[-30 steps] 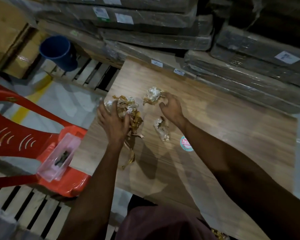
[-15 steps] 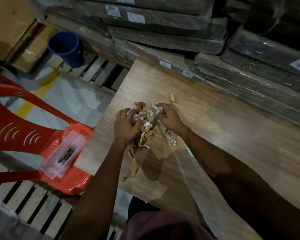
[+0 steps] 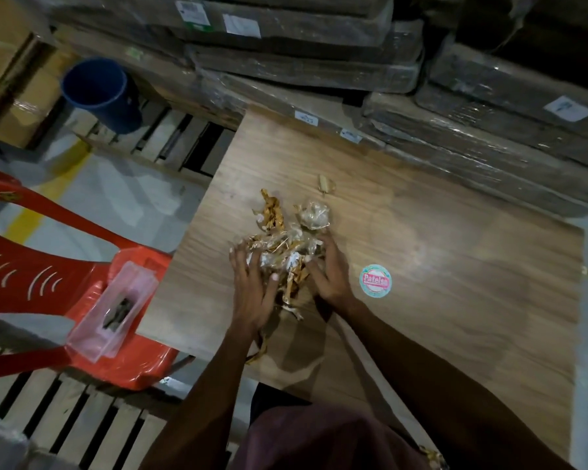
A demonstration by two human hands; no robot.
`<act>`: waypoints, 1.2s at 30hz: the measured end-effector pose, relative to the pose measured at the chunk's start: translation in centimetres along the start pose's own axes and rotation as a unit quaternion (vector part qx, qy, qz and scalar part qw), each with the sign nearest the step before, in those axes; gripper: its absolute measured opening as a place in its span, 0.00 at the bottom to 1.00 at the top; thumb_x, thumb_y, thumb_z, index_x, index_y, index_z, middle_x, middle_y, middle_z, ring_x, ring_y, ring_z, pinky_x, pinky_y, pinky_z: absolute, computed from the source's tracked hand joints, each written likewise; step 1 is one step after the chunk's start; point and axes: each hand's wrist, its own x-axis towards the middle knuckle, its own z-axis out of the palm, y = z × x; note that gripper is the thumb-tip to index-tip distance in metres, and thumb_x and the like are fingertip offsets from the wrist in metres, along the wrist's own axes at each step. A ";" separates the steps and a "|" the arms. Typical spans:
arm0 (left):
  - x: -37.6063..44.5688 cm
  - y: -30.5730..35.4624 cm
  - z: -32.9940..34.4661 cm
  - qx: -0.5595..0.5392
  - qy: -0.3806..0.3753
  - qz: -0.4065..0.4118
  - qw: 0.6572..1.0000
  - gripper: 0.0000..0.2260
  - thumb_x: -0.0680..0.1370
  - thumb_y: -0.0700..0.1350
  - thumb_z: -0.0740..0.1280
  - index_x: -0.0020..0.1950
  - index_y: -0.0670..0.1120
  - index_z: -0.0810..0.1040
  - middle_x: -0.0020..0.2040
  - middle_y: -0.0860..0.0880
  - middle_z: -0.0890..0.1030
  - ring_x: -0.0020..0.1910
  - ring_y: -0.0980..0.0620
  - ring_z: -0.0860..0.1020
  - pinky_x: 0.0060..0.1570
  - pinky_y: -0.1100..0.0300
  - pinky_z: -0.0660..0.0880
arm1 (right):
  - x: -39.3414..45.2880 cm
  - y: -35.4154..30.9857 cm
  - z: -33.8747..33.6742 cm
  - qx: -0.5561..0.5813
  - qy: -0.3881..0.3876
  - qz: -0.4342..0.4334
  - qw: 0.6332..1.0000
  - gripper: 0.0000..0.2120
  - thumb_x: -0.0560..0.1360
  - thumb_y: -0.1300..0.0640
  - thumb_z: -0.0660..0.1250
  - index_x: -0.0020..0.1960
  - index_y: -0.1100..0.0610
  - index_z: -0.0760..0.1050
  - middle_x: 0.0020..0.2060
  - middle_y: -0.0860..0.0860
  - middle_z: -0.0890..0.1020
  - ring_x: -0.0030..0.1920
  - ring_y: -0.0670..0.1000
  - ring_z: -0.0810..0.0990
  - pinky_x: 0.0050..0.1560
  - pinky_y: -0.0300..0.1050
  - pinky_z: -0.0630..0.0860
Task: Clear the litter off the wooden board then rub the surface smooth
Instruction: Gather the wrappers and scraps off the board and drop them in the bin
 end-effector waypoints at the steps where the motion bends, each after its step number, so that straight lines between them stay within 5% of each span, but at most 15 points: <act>1: 0.0 0.5 0.4 -0.016 0.003 -0.011 1.000 0.29 0.83 0.59 0.54 0.82 0.53 0.54 0.84 0.52 0.39 0.82 0.49 0.34 0.78 0.41 0.46 | -0.4 -0.6 1.0 -0.007 -0.008 0.020 1.000 0.25 0.83 0.44 0.59 0.78 0.49 0.63 0.78 0.47 0.68 0.79 0.48 0.63 0.78 0.53 0.56; 4: 0.2 2.3 1.4 -0.068 0.022 -0.025 0.997 0.26 0.85 0.56 0.52 0.82 0.49 0.58 0.84 0.51 0.44 0.82 0.48 0.37 0.79 0.51 0.41 | -1.3 -1.7 4.2 0.009 -0.003 0.088 0.996 0.27 0.83 0.44 0.56 0.81 0.45 0.59 0.82 0.45 0.60 0.82 0.45 0.51 0.81 0.58 0.45; 8: 0.2 3.8 2.1 -0.135 0.062 -0.017 0.989 0.27 0.85 0.57 0.48 0.81 0.44 0.62 0.83 0.46 0.53 0.83 0.44 0.45 0.79 0.62 0.40 | -1.0 -3.5 5.4 0.112 0.056 0.110 0.986 0.23 0.80 0.44 0.56 0.75 0.39 0.64 0.76 0.42 0.68 0.79 0.47 0.64 0.79 0.61 0.59; 13: -0.3 5.5 3.3 -0.262 0.112 -0.065 0.956 0.20 0.85 0.50 0.53 0.76 0.50 0.69 0.75 0.46 0.70 0.76 0.47 0.67 0.74 0.39 0.65 | -1.5 -4.0 4.6 0.256 0.089 0.165 0.948 0.25 0.78 0.45 0.62 0.72 0.53 0.72 0.70 0.52 0.77 0.72 0.53 0.75 0.75 0.62 0.68; 17: -0.5 8.2 3.3 -0.331 0.149 -0.080 0.928 0.15 0.84 0.52 0.57 0.67 0.67 0.73 0.65 0.51 0.78 0.66 0.50 0.76 0.65 0.38 0.73 | -2.5 -5.4 3.1 0.284 0.146 0.196 0.927 0.22 0.79 0.49 0.62 0.70 0.58 0.74 0.62 0.49 0.83 0.63 0.48 0.81 0.65 0.49 0.76; 22: -0.7 10.4 2.6 -0.362 0.089 -0.032 0.928 0.14 0.83 0.52 0.59 0.68 0.58 0.75 0.66 0.44 0.78 0.67 0.43 0.76 0.65 0.35 0.72 | -4.0 -7.8 0.4 0.305 0.218 0.168 0.912 0.16 0.77 0.48 0.65 0.64 0.48 0.75 0.63 0.53 0.81 0.63 0.50 0.80 0.66 0.51 0.76; 27: -1.3 15.6 0.7 -0.370 0.040 0.063 0.926 0.14 0.84 0.50 0.57 0.68 0.57 0.74 0.67 0.51 0.77 0.68 0.48 0.75 0.67 0.43 0.72 | -6.3 -11.0 -3.7 0.306 0.277 0.096 0.906 0.18 0.78 0.47 0.66 0.67 0.48 0.73 0.67 0.56 0.78 0.68 0.60 0.77 0.71 0.63 0.73; 36: -3.8 26.3 0.6 -0.405 -0.094 0.205 0.886 0.14 0.83 0.53 0.60 0.68 0.60 0.75 0.68 0.46 0.77 0.69 0.43 0.74 0.68 0.37 0.70 | -11.6 -15.2 -12.3 0.351 0.450 0.020 0.821 0.16 0.79 0.46 0.67 0.66 0.44 0.75 0.65 0.55 0.80 0.65 0.61 0.79 0.64 0.63 0.77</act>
